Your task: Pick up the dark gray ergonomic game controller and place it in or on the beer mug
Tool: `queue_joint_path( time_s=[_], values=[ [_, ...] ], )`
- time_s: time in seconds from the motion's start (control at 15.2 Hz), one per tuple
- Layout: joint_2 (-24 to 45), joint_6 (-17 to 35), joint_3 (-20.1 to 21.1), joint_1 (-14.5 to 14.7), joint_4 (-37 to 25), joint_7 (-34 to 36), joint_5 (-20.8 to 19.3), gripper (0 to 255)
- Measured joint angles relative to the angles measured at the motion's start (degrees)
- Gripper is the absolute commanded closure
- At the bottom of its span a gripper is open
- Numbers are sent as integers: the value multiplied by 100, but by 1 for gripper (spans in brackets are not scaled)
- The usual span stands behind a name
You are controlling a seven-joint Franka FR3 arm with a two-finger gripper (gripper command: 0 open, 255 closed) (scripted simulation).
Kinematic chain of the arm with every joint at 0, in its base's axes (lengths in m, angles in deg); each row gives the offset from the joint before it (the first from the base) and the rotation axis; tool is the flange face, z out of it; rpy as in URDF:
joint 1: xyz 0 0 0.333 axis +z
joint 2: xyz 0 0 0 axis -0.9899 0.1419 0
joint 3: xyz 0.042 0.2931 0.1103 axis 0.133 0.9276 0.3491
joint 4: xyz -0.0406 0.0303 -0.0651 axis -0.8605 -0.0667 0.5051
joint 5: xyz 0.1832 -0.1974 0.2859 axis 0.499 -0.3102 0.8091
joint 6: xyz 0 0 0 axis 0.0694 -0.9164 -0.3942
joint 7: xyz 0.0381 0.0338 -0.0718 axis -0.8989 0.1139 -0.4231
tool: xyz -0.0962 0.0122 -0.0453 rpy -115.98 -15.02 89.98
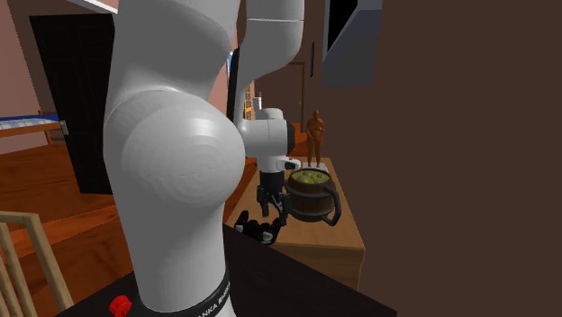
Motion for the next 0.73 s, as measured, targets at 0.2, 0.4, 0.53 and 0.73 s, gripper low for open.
queue_joint_path(
  time_s=[0.2,0.4,0.53,0.73],
  values=[
    [204,122,-225,133,-39,222,-326,0],
    [242,144,-264,167,-48,273,-385,0],
    [245,146,-268,170,-49,277,-391,0],
    [242,143,-273,166,-51,275,-392,255]
  ],
)
